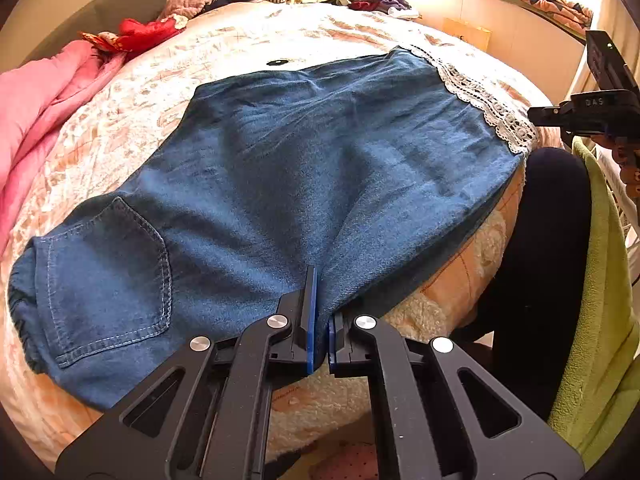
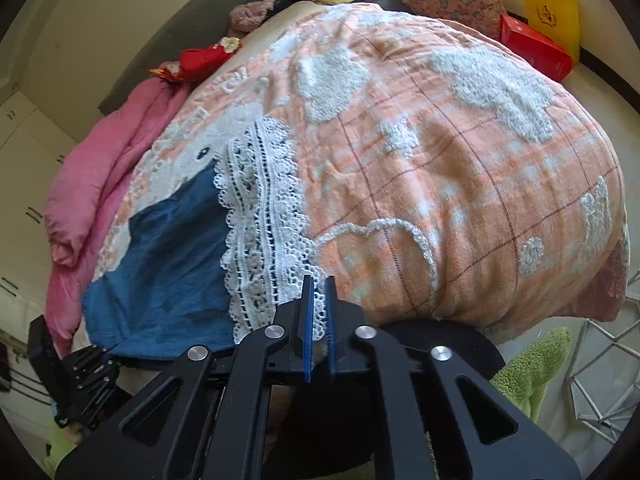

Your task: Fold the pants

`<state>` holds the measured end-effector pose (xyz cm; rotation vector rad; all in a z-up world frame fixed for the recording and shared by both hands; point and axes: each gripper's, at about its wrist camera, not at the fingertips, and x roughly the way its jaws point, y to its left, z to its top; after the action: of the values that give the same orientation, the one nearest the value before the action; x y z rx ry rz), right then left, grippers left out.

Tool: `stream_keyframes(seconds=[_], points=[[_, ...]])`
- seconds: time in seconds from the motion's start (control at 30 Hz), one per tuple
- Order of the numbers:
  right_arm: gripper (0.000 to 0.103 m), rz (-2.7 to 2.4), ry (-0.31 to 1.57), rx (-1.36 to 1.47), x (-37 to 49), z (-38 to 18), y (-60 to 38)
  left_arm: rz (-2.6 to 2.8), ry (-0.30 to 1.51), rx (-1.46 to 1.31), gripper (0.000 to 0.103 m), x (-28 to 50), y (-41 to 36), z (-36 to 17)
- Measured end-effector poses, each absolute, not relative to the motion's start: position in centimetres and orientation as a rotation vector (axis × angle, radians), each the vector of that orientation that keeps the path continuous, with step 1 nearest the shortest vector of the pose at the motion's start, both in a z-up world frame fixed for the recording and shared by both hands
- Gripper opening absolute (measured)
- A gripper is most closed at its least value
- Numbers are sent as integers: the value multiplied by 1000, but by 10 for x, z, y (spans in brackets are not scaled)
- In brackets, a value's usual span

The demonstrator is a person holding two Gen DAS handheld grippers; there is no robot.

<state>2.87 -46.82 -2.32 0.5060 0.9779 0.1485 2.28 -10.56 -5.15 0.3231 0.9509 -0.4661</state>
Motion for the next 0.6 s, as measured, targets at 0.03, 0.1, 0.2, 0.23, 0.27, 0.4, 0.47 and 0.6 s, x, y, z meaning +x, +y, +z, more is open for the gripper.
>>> stream_keyframes(seconds=[0.03, 0.1, 0.2, 0.23, 0.27, 0.4, 0.47, 0.6], points=[[8, 156, 975, 502, 28, -21, -468, -465, 954, 319, 0, 23, -105, -52], [21, 170, 965, 488, 26, -18, -466, -465, 955, 317, 0, 24, -105, -52], [41, 167, 982, 462, 28, -21, -461, -462, 956, 317, 1, 24, -105, -52], [41, 173, 997, 452, 30, -23, -458, -462, 956, 317, 1, 24, -105, -52], [39, 177, 1013, 439, 32, -25, -455, -462, 956, 318, 1, 23, -105, -52], [6, 201, 1028, 338, 34, -31, -439, -467, 956, 328, 1, 21, -107, -51], [6, 190, 1006, 333, 32, -29, -439, -468, 959, 330, 3, 20, -108, -52], [6, 167, 1025, 330, 33, -34, -443, -468, 980, 330, 5, 21, -109, -59]])
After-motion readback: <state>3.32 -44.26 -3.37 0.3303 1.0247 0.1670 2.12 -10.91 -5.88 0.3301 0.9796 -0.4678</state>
